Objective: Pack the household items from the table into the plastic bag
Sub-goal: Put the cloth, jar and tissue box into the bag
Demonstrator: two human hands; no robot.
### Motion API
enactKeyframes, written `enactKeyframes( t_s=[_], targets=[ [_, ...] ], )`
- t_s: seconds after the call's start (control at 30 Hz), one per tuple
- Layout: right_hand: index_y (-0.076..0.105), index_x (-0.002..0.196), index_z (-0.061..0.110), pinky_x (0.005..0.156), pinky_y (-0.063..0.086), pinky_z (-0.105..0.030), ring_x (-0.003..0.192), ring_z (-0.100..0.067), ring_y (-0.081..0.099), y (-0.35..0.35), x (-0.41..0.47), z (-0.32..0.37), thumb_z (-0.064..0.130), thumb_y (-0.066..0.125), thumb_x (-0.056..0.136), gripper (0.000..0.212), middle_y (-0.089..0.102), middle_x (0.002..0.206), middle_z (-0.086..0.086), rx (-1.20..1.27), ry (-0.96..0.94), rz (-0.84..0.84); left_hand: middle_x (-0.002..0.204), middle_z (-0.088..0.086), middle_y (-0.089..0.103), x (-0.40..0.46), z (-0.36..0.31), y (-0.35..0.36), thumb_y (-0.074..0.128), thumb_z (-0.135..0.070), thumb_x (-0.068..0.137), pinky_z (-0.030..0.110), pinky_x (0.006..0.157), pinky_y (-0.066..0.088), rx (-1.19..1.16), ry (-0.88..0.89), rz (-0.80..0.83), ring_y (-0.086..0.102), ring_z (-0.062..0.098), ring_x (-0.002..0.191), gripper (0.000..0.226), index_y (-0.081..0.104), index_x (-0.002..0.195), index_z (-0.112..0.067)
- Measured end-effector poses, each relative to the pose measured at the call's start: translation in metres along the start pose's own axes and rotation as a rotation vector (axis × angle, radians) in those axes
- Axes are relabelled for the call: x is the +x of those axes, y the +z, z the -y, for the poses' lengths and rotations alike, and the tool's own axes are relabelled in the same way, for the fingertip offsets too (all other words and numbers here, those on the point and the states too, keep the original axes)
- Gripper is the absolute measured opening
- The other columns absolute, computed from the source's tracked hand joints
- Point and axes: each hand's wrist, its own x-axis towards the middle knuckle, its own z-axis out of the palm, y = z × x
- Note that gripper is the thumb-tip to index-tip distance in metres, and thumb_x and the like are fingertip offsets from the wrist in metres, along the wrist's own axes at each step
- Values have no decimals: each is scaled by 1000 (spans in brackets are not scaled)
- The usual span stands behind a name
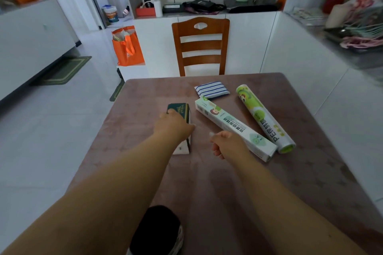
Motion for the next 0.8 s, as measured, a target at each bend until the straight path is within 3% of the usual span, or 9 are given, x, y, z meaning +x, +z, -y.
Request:
enactKeyframes(
  t_s=[0.13, 0.23, 0.33, 0.47, 0.6, 0.7, 0.8],
  targets=[
    [59, 72, 19, 64, 46, -33, 62, -20, 57, -14, 61, 22, 34, 59, 85, 20, 65, 64, -3, -29, -38, -139, 142, 18, 39, 28, -11, 11, 55, -69, 74, 49, 105, 37, 133, 50, -74, 40, 38, 128, 96, 25, 145, -11],
    [53, 68, 24, 76, 51, -38, 79, -26, 63, -23, 113, 40, 35, 57, 85, 21, 67, 83, -8, -54, -93, -224, 150, 15, 34, 51, -17, 21, 39, -70, 83, 51, 111, 25, 182, 168, -139, 29, 36, 138, 84, 27, 146, -15],
    [58, 87, 17, 76, 47, -34, 84, -24, 57, -30, 160, 55, 26, 50, 91, 12, 59, 93, -6, -177, -99, -256, 152, 9, 36, 72, -17, 34, 25, -64, 91, 50, 115, 22, 139, 292, -176, 25, 31, 142, 71, 33, 145, -18],
    [52, 125, 9, 72, 39, -30, 97, -26, 57, -32, 228, 61, 29, 48, 92, 38, 62, 117, -8, -428, -74, -327, 148, 2, 44, 84, -16, 51, 13, -64, 92, 49, 114, 23, 179, 313, -205, 32, 26, 138, 69, 38, 143, -24],
    [48, 123, 12, 59, 40, -28, 91, -24, 58, -23, 276, 49, 34, 53, 90, 39, 62, 116, -8, -575, -72, -337, 142, -2, 50, 83, -16, 58, 11, -64, 92, 46, 111, 28, 201, 332, -280, 37, 22, 135, 67, 43, 137, -26],
    [44, 129, 12, 73, 47, -35, 106, -28, 57, -14, 295, 44, 47, 59, 84, 59, 56, 124, -10, -761, 10, -370, 141, -4, 50, 85, -15, 60, 9, -64, 91, 47, 111, 27, 203, 328, -280, 37, 20, 135, 68, 43, 137, -27],
    [36, 138, 10, 87, 45, -39, 119, -30, 49, -9, 305, 49, 41, 66, 80, 72, 48, 135, -13, -777, 76, -408, 141, -4, 51, 86, -15, 61, 8, -64, 91, 46, 111, 27, 194, 329, -285, 37, 20, 135, 69, 44, 136, -27]
  ],
)
